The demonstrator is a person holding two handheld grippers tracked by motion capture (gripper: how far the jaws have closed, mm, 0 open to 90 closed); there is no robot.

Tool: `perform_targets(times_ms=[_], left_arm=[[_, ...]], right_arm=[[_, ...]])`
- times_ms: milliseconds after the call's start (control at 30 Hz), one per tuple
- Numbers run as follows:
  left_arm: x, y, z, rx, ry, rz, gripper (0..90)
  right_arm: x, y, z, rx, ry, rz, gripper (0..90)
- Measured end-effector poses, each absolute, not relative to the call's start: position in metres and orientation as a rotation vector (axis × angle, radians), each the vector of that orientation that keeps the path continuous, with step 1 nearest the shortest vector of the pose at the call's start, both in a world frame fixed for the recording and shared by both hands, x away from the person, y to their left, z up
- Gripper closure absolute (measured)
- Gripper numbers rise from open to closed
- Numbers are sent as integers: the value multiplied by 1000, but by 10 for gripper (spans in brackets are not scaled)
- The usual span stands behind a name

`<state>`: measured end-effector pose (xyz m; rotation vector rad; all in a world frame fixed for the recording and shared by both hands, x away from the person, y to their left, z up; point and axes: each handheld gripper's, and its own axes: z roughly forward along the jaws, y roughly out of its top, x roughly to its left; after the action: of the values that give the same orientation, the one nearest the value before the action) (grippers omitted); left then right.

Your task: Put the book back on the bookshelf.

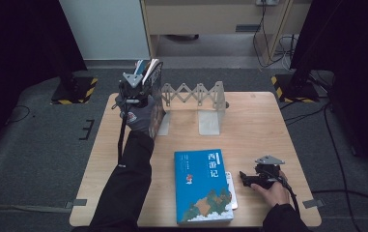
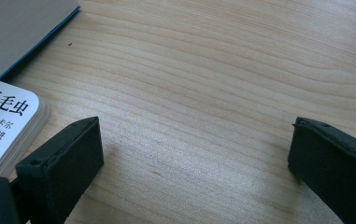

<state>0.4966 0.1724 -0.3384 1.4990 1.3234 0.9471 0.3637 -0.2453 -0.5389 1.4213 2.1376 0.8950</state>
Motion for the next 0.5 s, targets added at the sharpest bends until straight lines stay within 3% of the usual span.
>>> perform_targets(times_ms=[500], left_arm=[[486,182,-343,1523,1336,935,807]], right_arm=[[364,-245,-539,1421,2141,896,35]])
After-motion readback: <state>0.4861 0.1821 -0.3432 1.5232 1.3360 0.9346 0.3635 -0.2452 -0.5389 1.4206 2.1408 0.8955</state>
